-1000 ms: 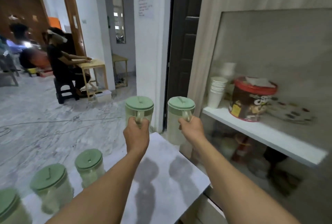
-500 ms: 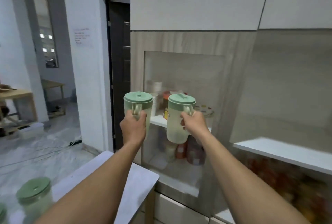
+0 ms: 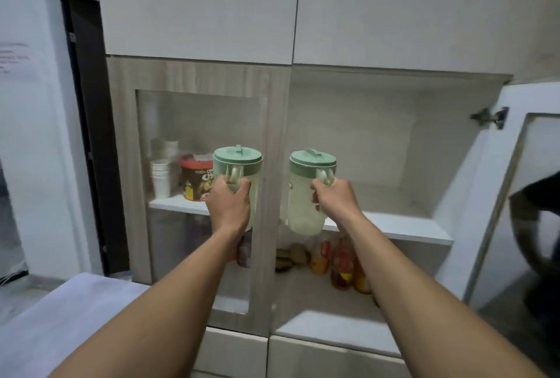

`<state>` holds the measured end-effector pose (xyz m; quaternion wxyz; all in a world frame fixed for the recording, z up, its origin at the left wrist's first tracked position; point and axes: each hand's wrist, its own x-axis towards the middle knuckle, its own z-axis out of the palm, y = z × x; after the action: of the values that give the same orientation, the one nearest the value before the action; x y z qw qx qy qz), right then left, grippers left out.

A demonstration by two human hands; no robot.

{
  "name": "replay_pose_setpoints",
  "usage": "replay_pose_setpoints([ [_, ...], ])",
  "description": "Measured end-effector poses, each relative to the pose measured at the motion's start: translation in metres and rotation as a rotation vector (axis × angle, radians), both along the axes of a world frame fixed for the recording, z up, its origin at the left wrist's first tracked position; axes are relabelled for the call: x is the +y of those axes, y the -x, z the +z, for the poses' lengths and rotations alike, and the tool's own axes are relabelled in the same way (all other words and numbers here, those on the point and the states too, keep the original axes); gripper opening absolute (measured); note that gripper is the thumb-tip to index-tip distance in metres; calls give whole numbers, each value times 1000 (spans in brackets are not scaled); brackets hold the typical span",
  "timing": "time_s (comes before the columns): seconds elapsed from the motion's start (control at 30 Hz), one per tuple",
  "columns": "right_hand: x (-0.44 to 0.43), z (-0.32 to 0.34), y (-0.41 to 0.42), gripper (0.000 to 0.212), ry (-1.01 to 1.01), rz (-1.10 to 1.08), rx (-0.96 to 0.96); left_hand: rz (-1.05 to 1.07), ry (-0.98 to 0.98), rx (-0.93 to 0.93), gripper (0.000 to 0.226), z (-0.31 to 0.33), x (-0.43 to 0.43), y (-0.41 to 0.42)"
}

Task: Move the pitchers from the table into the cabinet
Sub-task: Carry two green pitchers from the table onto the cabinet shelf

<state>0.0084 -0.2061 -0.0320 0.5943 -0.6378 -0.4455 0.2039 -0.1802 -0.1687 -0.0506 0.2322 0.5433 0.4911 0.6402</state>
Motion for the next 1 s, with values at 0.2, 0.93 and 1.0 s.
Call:
replay_pose_setpoints([
  [0.2, -32, -3, -67, 13, 2, -130, -14, -148, -3, -7, 20, 6, -13, -73],
  [0.93, 55, -5, -250, 13, -19, -414, 34, -483, 2, 32, 19, 7, 128, -292],
  [1.0, 76, -10, -273, 12, -10, -422, 35, -481, 11, 32, 19, 3, 150, -317],
])
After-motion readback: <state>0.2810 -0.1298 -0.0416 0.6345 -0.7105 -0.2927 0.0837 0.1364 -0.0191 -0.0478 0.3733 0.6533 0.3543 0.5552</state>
